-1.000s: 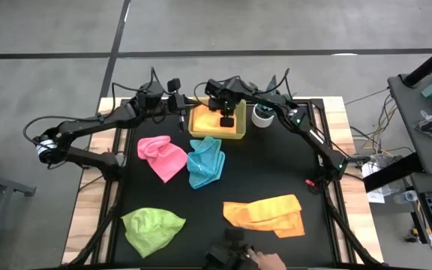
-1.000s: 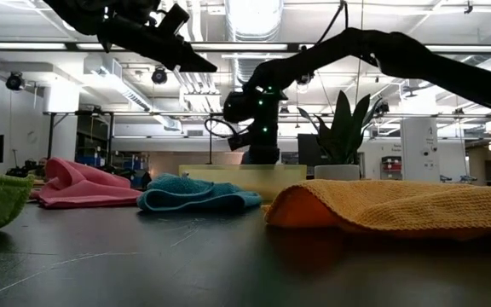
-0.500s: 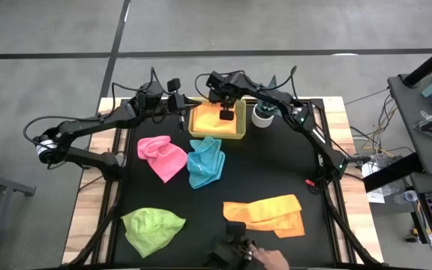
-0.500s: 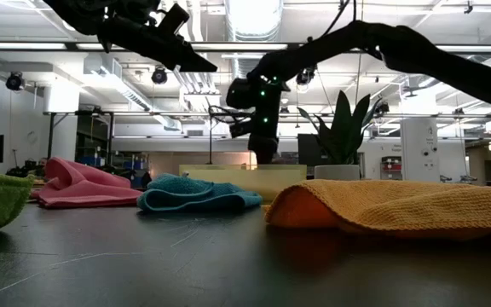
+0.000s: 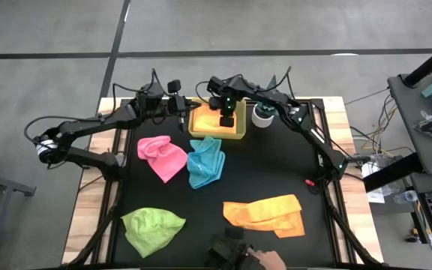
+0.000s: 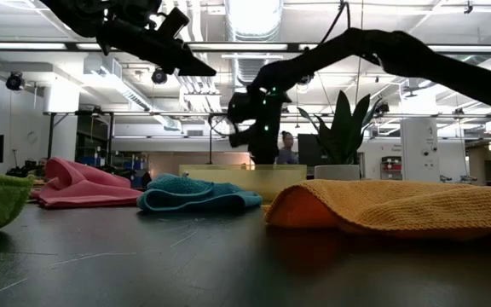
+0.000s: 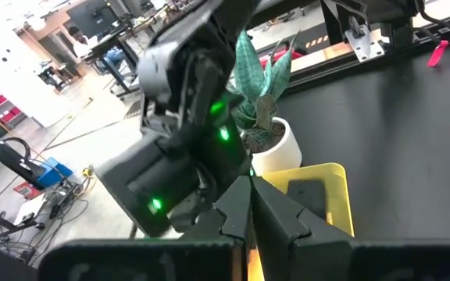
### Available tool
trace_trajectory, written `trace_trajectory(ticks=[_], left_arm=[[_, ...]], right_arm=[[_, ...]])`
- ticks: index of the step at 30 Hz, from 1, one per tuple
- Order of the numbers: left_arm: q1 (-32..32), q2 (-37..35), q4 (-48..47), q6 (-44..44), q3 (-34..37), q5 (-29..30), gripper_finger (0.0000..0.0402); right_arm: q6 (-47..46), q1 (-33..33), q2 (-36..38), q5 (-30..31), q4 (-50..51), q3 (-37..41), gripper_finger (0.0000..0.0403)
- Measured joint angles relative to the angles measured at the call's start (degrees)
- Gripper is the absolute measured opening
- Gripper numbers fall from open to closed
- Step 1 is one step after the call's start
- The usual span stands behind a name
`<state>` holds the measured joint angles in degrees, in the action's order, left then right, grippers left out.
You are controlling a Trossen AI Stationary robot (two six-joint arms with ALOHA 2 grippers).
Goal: Fold microfiber towels
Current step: Put the top orange microfiber cloth into the yellow bin
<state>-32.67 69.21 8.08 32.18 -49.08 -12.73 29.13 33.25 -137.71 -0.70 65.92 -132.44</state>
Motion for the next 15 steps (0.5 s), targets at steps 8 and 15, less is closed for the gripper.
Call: trace_trajectory(ticks=[8,15], left_arm=[[0.0,0.0,-0.02,0.0,0.0,0.0,0.0],[0.0,0.0,-0.01,1.24,0.0,0.02,0.0]], right_arm=[[-1.38,-0.29,1.72,7.78,-3.44,-0.75,0.0008],[-2.28,-0.34,2.95,-2.7,-3.56,-0.38,0.0008]])
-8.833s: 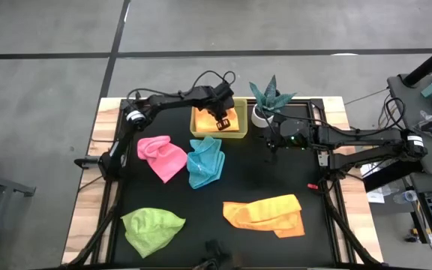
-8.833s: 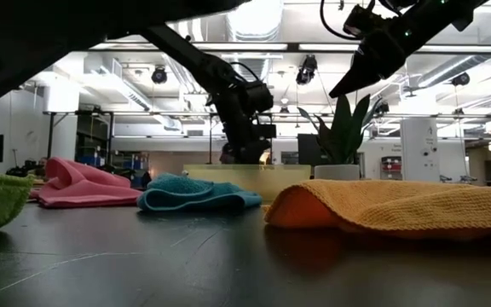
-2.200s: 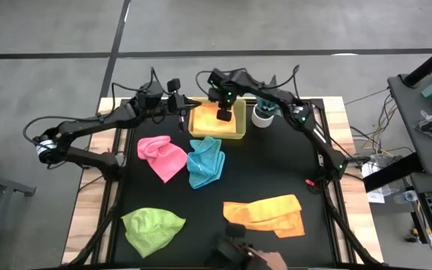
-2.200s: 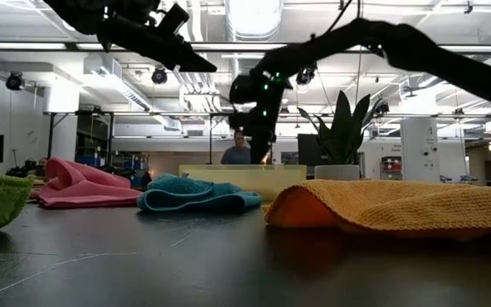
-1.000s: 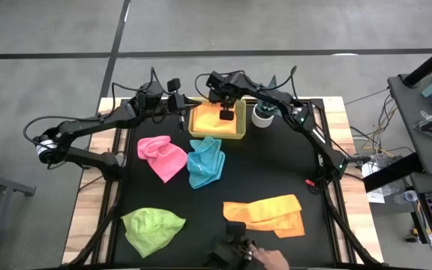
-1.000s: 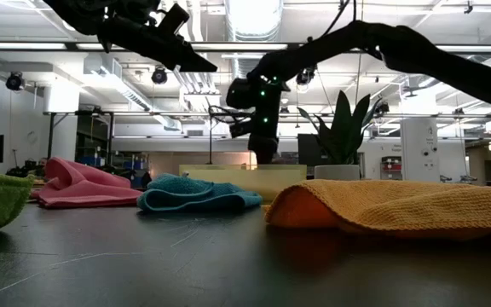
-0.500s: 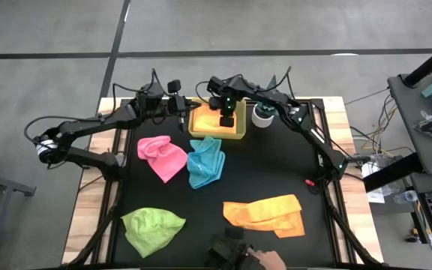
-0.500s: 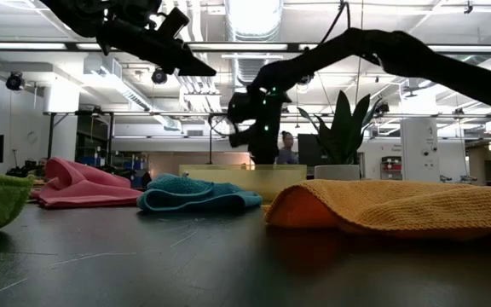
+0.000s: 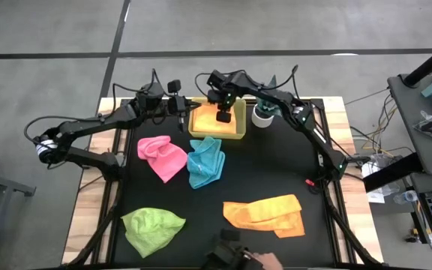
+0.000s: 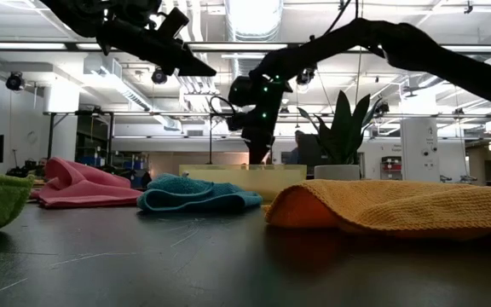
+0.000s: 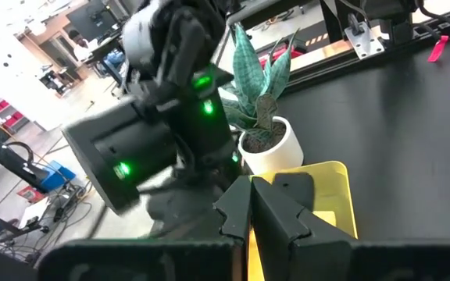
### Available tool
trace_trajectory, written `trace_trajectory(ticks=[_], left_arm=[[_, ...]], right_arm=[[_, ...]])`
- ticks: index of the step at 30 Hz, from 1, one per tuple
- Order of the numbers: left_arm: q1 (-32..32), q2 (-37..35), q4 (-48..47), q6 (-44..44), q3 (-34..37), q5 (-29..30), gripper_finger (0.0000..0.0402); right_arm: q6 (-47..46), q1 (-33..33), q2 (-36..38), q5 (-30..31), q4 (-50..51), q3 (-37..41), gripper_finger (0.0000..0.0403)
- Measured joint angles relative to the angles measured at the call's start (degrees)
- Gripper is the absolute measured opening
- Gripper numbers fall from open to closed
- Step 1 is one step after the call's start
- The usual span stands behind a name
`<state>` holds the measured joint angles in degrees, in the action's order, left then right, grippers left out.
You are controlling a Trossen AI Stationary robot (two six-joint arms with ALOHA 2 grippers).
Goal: Fold microfiber towels
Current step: Put the top orange microfiber cloth into the yellow bin
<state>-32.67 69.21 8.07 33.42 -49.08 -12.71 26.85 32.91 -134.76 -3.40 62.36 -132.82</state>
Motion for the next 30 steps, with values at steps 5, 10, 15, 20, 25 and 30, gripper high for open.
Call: trace_trajectory(ticks=[5,10,15,20,25,30], left_arm=[[0.0,0.0,-0.01,0.01,0.0,0.04,0.0],[0.0,0.0,-0.01,0.03,0.0,0.13,0.0],[0.0,0.0,-0.01,0.0,0.0,0.13,0.0],[0.0,0.0,-0.06,-1.02,0.0,0.13,0.0],[0.0,0.0,-0.56,-1.45,0.0,0.13,0.0],[0.0,0.0,-0.56,-1.54,0.0,0.13,0.0]], right_arm=[[0.2,-0.27,-1.31,5.27,-1.28,1.82,0.0008],[-0.67,-0.03,-0.55,9.65,-1.29,2.08,0.0008],[-1.39,-0.11,0.75,9.6,0.32,2.06,0.0008],[-1.77,0.17,1.16,9.84,3.62,2.06,0.0008],[-2.16,0.7,1.18,9.87,3.06,3.79,0.0008],[-1.76,1.54,0.92,11.19,0.67,6.99,0.0008]])
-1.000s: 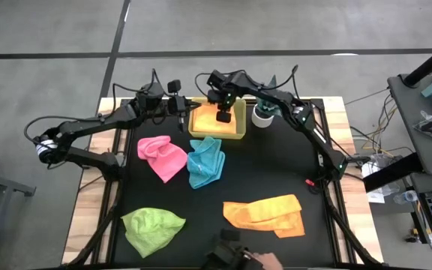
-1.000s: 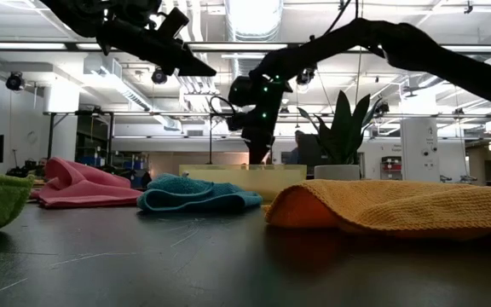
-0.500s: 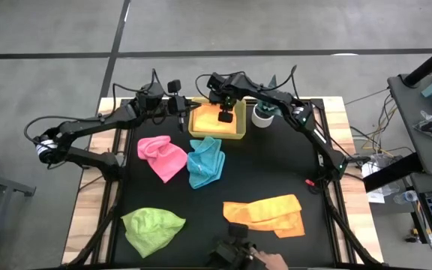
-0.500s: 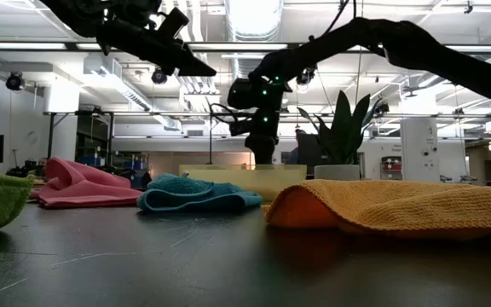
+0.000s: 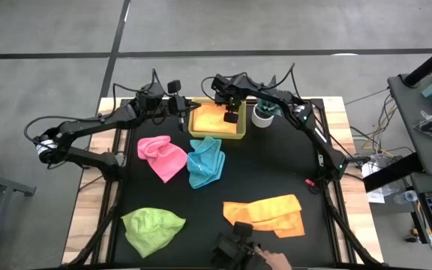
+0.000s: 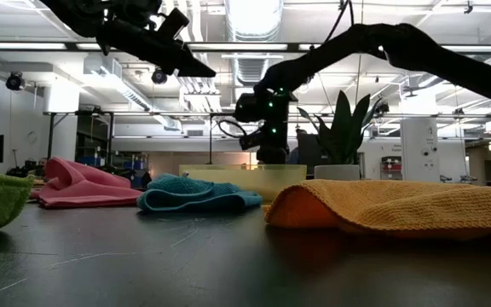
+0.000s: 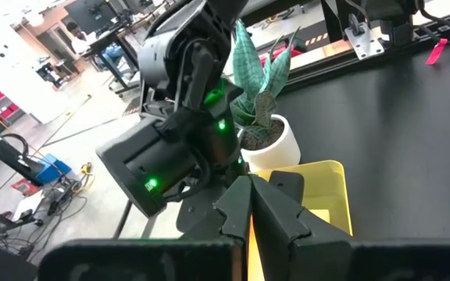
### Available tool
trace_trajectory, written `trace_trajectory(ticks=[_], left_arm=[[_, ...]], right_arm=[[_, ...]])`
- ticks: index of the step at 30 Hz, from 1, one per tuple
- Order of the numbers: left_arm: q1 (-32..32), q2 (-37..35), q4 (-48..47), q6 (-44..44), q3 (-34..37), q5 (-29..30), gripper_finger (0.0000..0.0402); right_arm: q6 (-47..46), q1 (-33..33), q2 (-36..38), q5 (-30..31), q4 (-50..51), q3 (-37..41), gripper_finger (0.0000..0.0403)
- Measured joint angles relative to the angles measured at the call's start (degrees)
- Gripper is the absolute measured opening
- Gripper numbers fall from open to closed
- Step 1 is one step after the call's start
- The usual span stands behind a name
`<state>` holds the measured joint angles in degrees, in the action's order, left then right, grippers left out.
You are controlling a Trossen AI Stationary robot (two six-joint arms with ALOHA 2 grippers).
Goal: Fold microfiber towels
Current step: Put the top orange microfiber cloth into the yellow bin, then fold the blue microfiber cloth
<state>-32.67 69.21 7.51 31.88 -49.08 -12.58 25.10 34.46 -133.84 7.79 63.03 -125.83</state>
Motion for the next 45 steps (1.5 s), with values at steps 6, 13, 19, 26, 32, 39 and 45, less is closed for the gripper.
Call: trace_trajectory(ticks=[6,13,19,26,32,39,45], left_arm=[[0.03,0.0,0.0,-1.44,0.0,0.0,0.0],[0.36,0.0,-0.83,-8.7,0.01,-0.03,0.0],[3.67,0.04,-0.73,-12.8,1.28,-0.96,0.0],[9.95,0.0,-0.17,-16.02,3.41,-1.11,0.0],[15.5,0.02,-0.45,-18.09,4.33,-1.1,0.0],[20.99,0.02,-0.58,-22.51,4.33,-1.09,0.0],[26.28,0.49,-5.34,-22.69,4.22,-0.8,0.0002]], right_arm=[[-1.34,-0.98,1.41,0.4,-0.39,-1.0,0.0008],[-4.63,-2.95,6.87,1.4,1.89,-1.19,0.0008],[-7.69,-7.98,13.28,0.61,4.28,1.17,0.0008],[-12.9,-16.24,25.09,-0.56,1.7,15.33,0.0008],[-17.94,-24.06,36.47,-0.43,-12.9,34.27,0.0008],[-21.58,-31.35,45.86,-0.19,-30.23,52.32,0.0008],[-22.61,-36.23,51.37,-0.23,-45.97,64.71,0.0009]])
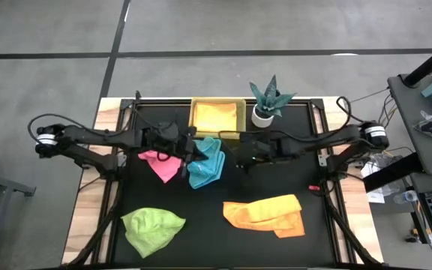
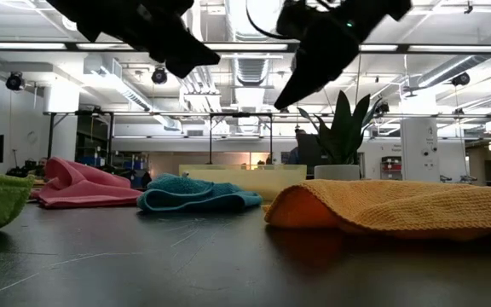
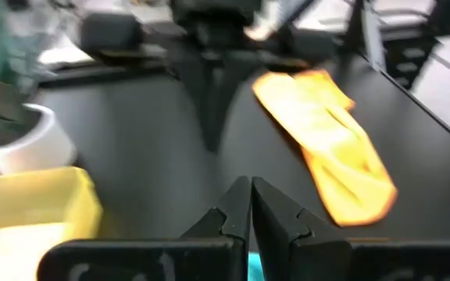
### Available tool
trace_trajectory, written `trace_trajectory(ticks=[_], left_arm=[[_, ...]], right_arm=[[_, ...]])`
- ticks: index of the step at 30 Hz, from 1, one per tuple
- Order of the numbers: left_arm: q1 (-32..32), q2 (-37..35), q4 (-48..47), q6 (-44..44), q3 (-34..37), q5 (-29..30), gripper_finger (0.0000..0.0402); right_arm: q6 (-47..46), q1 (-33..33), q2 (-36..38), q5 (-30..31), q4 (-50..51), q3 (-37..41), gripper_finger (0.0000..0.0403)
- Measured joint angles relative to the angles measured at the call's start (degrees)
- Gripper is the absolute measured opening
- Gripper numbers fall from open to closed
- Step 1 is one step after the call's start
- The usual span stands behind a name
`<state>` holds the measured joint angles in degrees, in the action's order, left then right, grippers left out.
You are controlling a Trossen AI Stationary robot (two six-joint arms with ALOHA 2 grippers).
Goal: Fold microfiber towels
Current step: Fold the blue microfiber cloth
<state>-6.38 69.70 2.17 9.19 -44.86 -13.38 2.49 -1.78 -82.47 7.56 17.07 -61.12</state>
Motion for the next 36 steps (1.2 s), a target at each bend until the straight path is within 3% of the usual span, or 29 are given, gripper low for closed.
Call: trace_trajectory(ticks=[7,13,17,27,32,36], left_arm=[[5.8,4.76,-6.68,-2.65,-0.07,1.81,0.0074],[7.24,10.9,-12.77,0.58,-0.39,15.77,0.0156],[7.24,14.53,-13.71,3.6,-1.5,17.84,0.0176],[7.24,21.39,-13.66,3.67,-2.32,17.79,0.0149],[7.24,21.08,-13.75,4.72,-2.32,17.79,0.0104],[7.24,20.13,-13.54,5.21,-2.38,17.79,0.0046]], right_arm=[[-0.17,-3.78,6.33,-0.02,-15.96,11.52,0.0009],[-0.21,-3.98,11.78,0.17,-18.4,14.92,0.0009],[-0.48,-4.01,13.5,0.13,-18.26,15.58,0.0009],[1.04,-3.98,13.11,0.1,-17.8,15.98,0.0009],[1.07,-3.96,13.0,0.08,-17.56,15.98,0.0009],[1.11,-3.96,12.96,0.08,-17.3,15.98,0.0009]])
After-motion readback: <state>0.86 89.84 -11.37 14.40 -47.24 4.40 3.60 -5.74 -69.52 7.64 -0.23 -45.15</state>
